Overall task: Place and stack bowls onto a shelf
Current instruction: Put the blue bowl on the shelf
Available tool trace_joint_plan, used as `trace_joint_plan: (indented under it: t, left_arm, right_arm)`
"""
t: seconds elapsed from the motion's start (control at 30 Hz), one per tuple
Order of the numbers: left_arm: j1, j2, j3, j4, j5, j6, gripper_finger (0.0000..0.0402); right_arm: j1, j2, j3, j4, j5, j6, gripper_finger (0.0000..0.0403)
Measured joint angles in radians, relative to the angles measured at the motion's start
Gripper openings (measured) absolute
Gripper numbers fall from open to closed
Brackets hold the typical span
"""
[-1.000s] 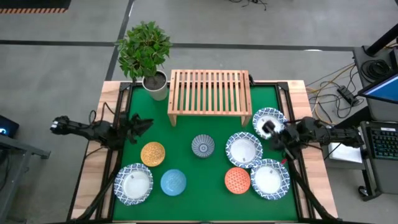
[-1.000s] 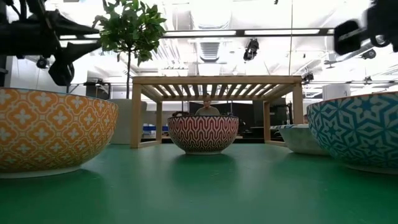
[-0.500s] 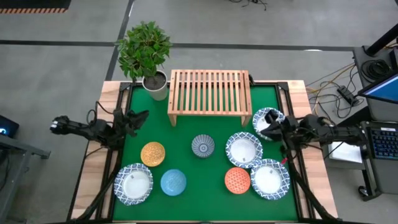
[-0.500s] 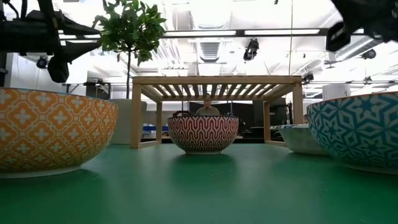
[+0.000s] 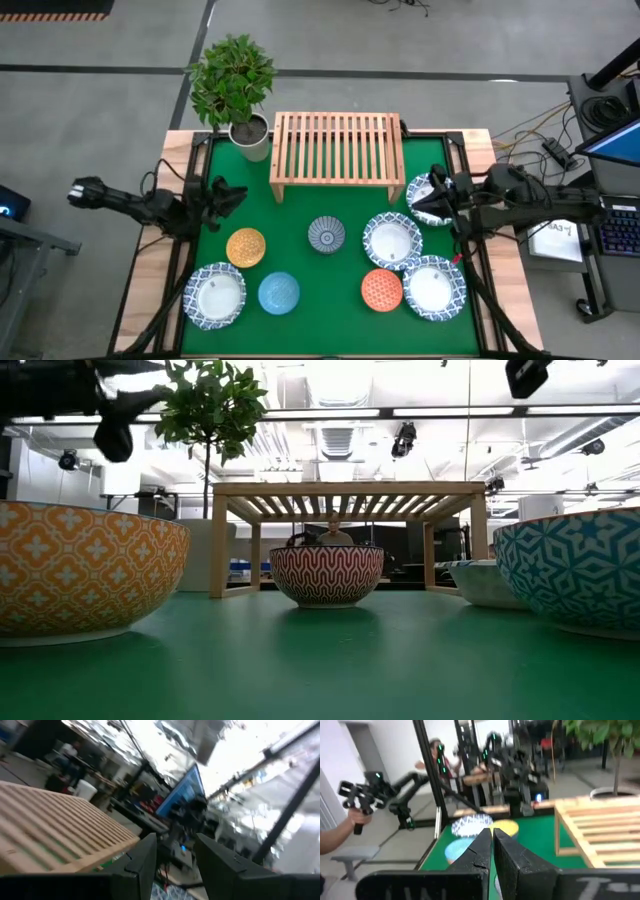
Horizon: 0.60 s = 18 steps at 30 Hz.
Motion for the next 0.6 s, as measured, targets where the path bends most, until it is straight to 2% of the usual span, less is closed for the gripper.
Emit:
trace_joint_plan:
  t: [0.1, 0.27, 0.4, 0.6]
  left_arm:
    - [-0.038, 0.100, 0.069, -0.006, 0.023, 0.026, 0.0119]
    - [-0.159, 0.285, 0.187, -0.042, 0.024, 0.066, 0.0119]
    - [-0.261, 0.422, 0.287, -0.153, -0.074, 0.074, 0.0119]
    - [-0.356, 0.586, 0.472, -0.505, -0.240, -0.016, 0.0119]
  right_arm:
    - [0.015, 0.060, 0.065, -0.068, 0.000, 0.061, 0.0009]
    - [0.086, 0.151, 0.109, -0.079, 0.000, 0.163, 0.0009]
    - [0.135, 0.203, 0.125, -0.081, 0.000, 0.242, 0.0009]
    - [0.155, 0.283, 0.179, -0.167, 0.012, 0.406, 0.0009]
